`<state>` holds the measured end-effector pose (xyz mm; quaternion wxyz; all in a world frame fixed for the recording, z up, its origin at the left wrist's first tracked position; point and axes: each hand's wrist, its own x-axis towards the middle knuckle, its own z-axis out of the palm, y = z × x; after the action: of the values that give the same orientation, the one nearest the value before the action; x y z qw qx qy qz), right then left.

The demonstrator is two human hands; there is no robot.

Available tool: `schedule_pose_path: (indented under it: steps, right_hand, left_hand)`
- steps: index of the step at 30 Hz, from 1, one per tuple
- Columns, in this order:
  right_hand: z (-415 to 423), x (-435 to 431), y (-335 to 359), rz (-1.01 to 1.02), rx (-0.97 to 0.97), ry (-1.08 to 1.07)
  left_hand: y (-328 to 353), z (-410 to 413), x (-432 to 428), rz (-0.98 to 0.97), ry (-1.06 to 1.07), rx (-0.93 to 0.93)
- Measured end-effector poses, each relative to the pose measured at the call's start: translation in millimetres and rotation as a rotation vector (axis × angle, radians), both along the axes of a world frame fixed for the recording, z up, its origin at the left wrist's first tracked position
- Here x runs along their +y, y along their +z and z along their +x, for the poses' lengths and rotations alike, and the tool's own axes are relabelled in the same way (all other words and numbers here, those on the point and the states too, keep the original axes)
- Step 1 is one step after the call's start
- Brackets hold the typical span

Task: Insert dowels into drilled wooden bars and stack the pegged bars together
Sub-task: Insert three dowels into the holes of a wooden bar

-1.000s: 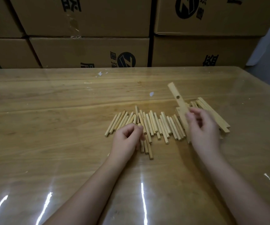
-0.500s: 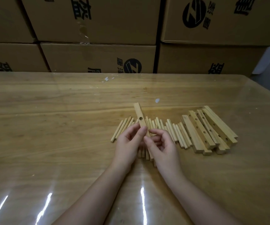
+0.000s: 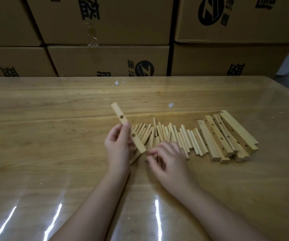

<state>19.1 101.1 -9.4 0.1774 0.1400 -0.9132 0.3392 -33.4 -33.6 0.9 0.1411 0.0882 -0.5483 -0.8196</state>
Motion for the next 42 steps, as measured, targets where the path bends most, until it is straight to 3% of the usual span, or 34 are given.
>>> schedule_pose_path:
  steps: [4,8,11,15,29,36,42]
  right_hand:
    - [2,-6,0,0.374,-0.053,0.268]
    - [0,-7,-2,0.49,-0.089,0.342]
    - [1,-9,-1,0.457,-0.069,0.315]
    - [3,-10,1,0.4,-0.069,0.274]
    - [8,-13,1,0.468,-0.022,0.033]
    - [2,-6,0,0.338,-0.102,0.028]
    - [0,8,6,0.098,-0.18,-0.036]
  left_hand:
    - [5,-5,-10,0.151,0.11,-0.003]
    - [8,-7,-9,0.357,0.054,-0.054]
    - [7,-9,-9,0.428,-0.044,-0.086]
    - [3,-8,-6,0.281,-0.185,-0.028]
    - [-3,-8,-6,0.135,-0.312,-0.012]
    - [-1,-8,-7,0.162,-0.308,-0.002]
    - [0,-7,-4,0.16,-0.301,0.006]
